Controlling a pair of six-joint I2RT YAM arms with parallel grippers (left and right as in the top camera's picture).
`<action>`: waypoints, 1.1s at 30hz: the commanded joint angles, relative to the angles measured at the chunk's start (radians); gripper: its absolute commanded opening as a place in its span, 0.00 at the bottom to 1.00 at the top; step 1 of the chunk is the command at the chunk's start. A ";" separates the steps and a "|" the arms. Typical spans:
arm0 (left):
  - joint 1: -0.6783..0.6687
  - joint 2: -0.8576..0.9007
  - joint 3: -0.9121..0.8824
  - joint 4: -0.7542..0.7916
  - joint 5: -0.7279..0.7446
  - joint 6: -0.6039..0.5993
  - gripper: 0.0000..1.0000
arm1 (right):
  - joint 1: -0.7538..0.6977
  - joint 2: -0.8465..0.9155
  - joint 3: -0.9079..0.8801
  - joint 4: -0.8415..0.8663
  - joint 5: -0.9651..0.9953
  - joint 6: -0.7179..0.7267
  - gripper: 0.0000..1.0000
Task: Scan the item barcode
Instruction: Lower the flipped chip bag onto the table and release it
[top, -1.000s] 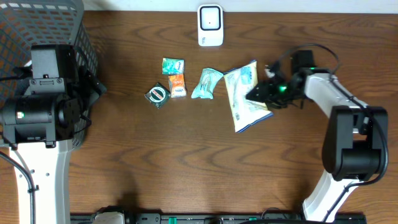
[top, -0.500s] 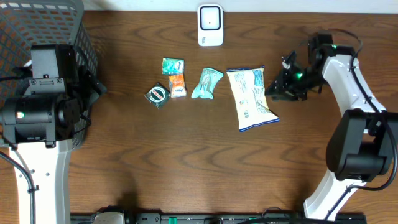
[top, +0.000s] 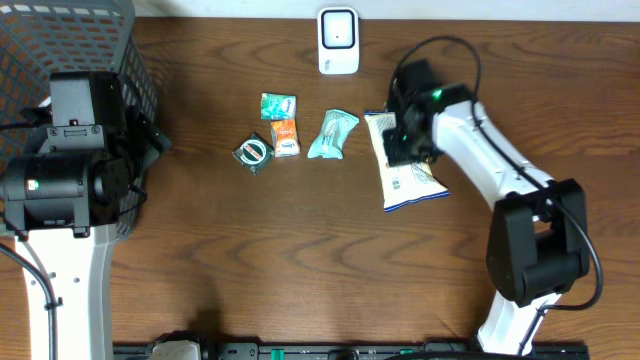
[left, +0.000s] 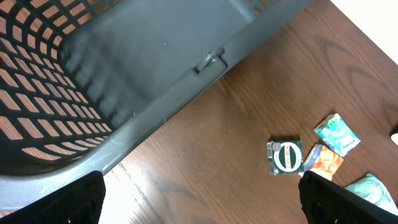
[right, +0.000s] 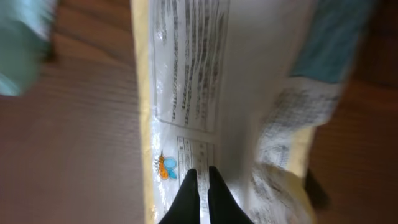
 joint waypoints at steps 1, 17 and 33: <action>0.007 0.000 0.005 -0.003 -0.010 -0.005 0.98 | 0.012 -0.016 -0.110 0.058 0.099 0.085 0.01; 0.007 0.000 0.005 -0.003 -0.010 -0.005 0.98 | 0.008 -0.138 0.103 -0.096 0.135 0.071 0.18; 0.007 0.000 0.005 -0.003 -0.010 -0.005 0.98 | -0.027 -0.137 -0.266 0.148 0.137 0.179 0.12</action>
